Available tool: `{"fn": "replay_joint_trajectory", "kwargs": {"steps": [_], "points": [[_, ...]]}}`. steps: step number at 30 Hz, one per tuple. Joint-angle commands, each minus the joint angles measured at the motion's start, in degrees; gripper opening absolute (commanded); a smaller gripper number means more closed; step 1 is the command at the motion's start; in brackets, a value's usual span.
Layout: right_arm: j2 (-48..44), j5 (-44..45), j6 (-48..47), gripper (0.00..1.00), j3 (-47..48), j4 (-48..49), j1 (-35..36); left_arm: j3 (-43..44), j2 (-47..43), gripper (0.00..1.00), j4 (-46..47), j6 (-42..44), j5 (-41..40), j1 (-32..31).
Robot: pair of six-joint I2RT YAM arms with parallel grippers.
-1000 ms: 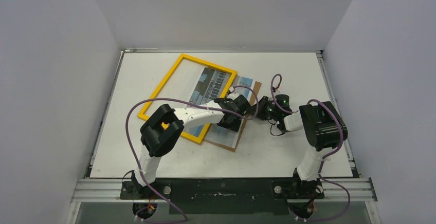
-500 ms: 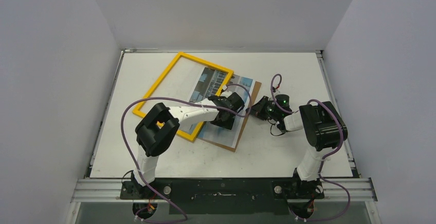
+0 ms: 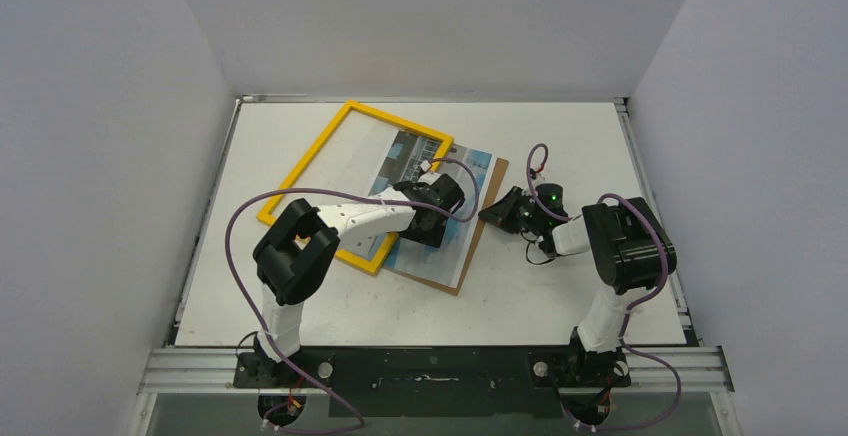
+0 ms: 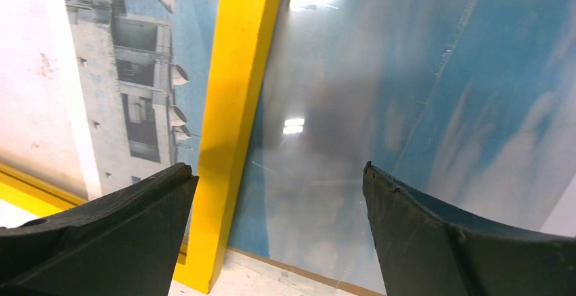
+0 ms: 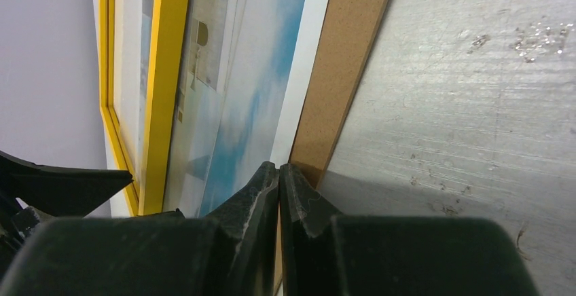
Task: Take the photo out of the frame
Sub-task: Remove the photo frame item from the photo frame.
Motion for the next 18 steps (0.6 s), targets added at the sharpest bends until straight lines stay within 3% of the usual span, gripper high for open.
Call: {"fn": "replay_joint_trajectory", "kwargs": {"steps": [1,11,18], "points": [[-0.9,6.7,-3.6,0.05,-1.5,-6.7,-1.3,-0.6,-4.9,0.93,1.2,1.2,-0.9,0.8],[-7.3,7.4,-4.7,0.14,-2.7,-8.0,-1.4,-3.8,-13.1,0.97,5.5,2.8,3.1,-1.8],[-20.9,8.9,-7.1,0.33,-5.0,-17.7,-1.4,-11.5,-20.5,0.97,13.8,6.4,6.4,-6.9]]}}
